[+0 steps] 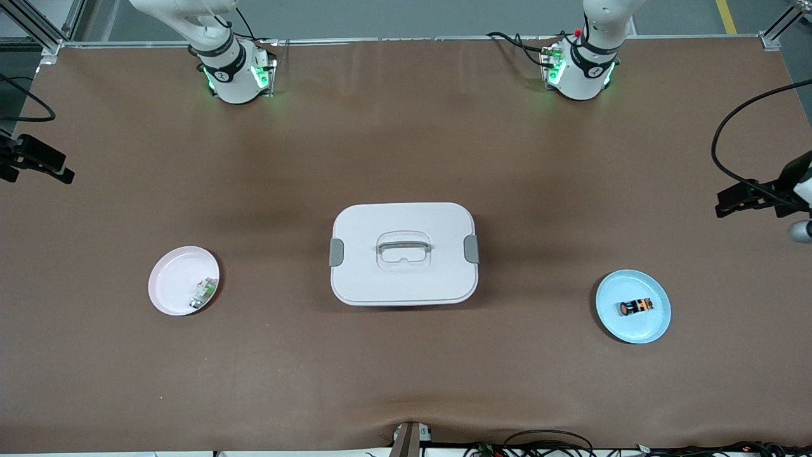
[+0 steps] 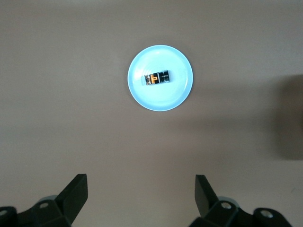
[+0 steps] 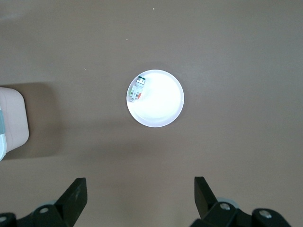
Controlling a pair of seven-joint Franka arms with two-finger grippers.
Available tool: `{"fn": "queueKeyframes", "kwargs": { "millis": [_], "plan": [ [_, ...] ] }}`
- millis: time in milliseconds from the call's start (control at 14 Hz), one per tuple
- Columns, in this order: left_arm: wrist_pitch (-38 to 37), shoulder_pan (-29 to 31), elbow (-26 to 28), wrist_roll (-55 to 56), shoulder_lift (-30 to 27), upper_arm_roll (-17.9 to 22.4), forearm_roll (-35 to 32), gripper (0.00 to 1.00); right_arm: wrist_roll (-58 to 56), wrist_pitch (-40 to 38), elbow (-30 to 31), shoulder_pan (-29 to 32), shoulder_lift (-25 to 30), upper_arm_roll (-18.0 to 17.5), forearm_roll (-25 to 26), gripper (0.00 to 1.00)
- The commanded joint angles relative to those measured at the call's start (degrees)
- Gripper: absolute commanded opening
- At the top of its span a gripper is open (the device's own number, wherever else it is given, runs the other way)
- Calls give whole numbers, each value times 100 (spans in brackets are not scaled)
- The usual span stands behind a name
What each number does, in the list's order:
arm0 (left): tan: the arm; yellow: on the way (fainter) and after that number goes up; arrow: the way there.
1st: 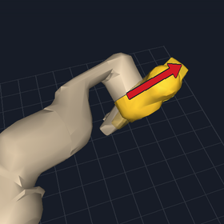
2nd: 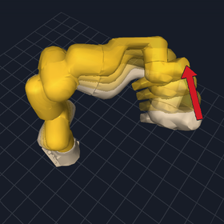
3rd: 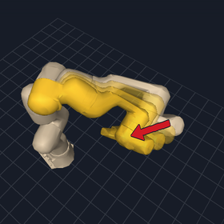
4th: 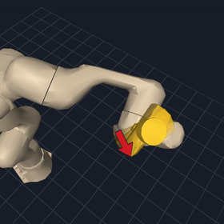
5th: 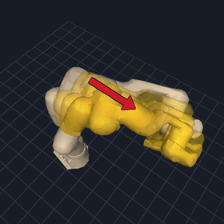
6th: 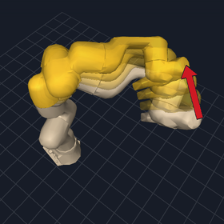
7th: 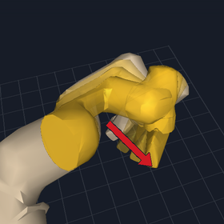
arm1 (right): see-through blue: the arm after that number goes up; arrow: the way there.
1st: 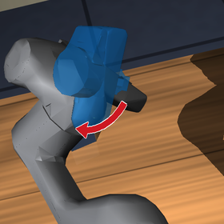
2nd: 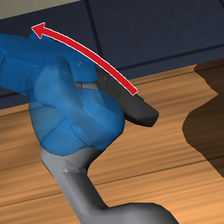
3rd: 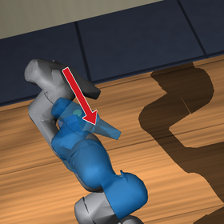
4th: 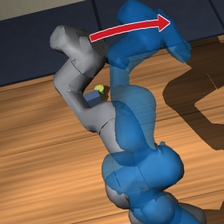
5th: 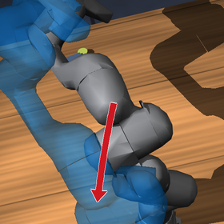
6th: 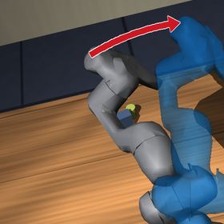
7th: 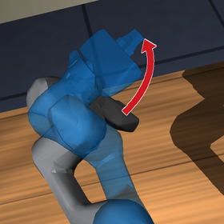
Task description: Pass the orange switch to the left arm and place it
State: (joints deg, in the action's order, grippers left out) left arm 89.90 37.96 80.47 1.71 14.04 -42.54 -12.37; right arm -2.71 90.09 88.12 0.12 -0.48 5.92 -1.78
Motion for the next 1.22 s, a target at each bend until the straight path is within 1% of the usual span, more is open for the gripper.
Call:
{"fn": "queueKeyframes", "kwargs": {
  "millis": [0,143,287,358,430,573,645,716,860,1003,1075,1146],
  "plan": [
    [-104,27,-101,-153,-130,-9,181,100,16,-97,-138,93,-48,-73,55,100],
    [-113,10,-163,-84,-147,-52,148,100,16,-97,-138,93,-48,-73,55,100],
    [-104,-16,-154,-14,-427,-53,147,100,16,-97,-138,93,-48,-73,64,100],
    [-113,-190,-137,109,-516,26,147,100,16,-97,-138,93,-48,-73,64,100],
    [-165,-644,-110,275,-630,383,147,100,8,-97,-138,93,-48,-73,64,100],
    [-428,-2215,-14,680,-832,1908,208,100,16,-97,-138,93,-48,-73,64,100],
    [-438,-2736,56,733,-937,2429,226,100,16,-97,-138,93,-48,-73,64,100],
    [-429,-3028,205,751,-1060,2652,226,100,16,-97,-138,93,-48,-73,64,100],
    [-394,-3258,565,760,-1367,2882,322,100,16,-97,-138,93,-48,-73,64,100],
    [-141,-3758,1108,752,-1789,3739,856,100,16,-97,-138,93,-48,-73,64,100],
    [-78,-3856,1303,691,-1956,3953,1042,100,16,-97,-138,93,-48,-73,64,100],
    [-78,-3857,1470,734,-2123,3938,1052,100,16,-97,-138,93,-48,-73,64,100]
  ]
}}
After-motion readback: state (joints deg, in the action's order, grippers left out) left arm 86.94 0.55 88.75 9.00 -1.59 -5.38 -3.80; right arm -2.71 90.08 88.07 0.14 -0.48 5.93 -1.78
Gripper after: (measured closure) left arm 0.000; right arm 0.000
